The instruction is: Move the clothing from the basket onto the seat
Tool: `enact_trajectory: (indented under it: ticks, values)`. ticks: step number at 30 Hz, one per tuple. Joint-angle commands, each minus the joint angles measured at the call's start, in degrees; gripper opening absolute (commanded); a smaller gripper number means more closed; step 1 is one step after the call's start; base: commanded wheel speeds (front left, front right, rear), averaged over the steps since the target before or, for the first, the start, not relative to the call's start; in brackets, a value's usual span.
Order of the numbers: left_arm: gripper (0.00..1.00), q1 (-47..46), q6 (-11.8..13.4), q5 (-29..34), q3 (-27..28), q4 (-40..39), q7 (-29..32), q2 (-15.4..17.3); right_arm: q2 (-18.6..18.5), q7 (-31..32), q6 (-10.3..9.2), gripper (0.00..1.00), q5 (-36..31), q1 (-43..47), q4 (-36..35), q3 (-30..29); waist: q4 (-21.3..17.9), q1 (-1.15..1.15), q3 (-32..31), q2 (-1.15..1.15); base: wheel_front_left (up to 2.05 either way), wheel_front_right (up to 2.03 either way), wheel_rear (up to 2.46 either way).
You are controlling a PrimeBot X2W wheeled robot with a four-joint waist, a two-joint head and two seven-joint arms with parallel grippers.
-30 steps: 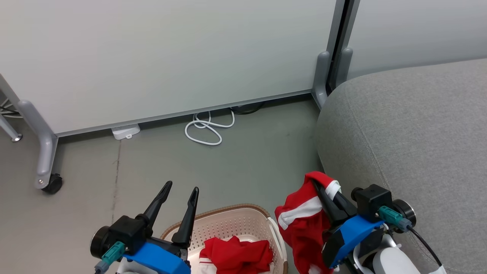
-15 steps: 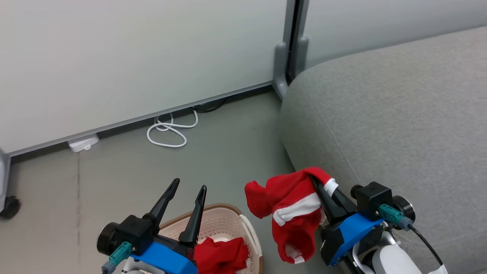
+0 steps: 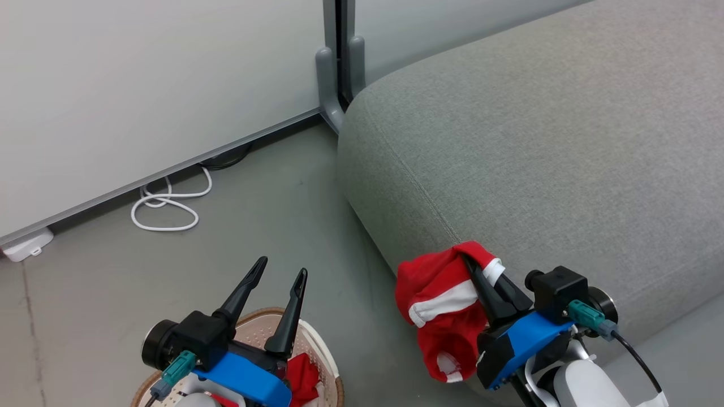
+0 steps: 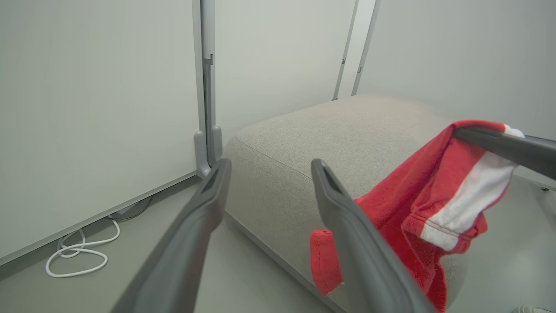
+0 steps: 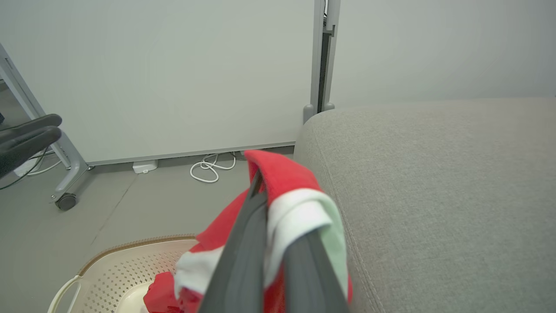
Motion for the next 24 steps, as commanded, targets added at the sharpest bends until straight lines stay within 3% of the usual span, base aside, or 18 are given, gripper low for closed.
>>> enact_trajectory:
  ticks: [1,12,24]
  values:
    - [1.00,-0.9,-0.4,-0.1,-0.1,0.1,-0.3,0.4,-0.1,-0.4,0.03,0.00,0.4,-0.8,0.1,0.0,-1.8,0.00,0.8,0.00,0.00,0.00,0.00]
    - [1.00,-2.5,-0.4,-0.7,-1.3,0.6,-0.3,1.2,-0.1,-1.8,0.03,0.00,1.4,-0.5,1.2,-1.0,-4.8,0.00,2.3,0.00,0.00,0.00,0.00]
    - [1.00,-4.1,-0.3,-1.2,-3.2,0.7,-0.3,1.8,-0.1,-3.0,0.03,0.00,2.5,-3.2,1.7,-4.2,-2.5,0.00,4.4,0.00,0.00,0.00,0.00]
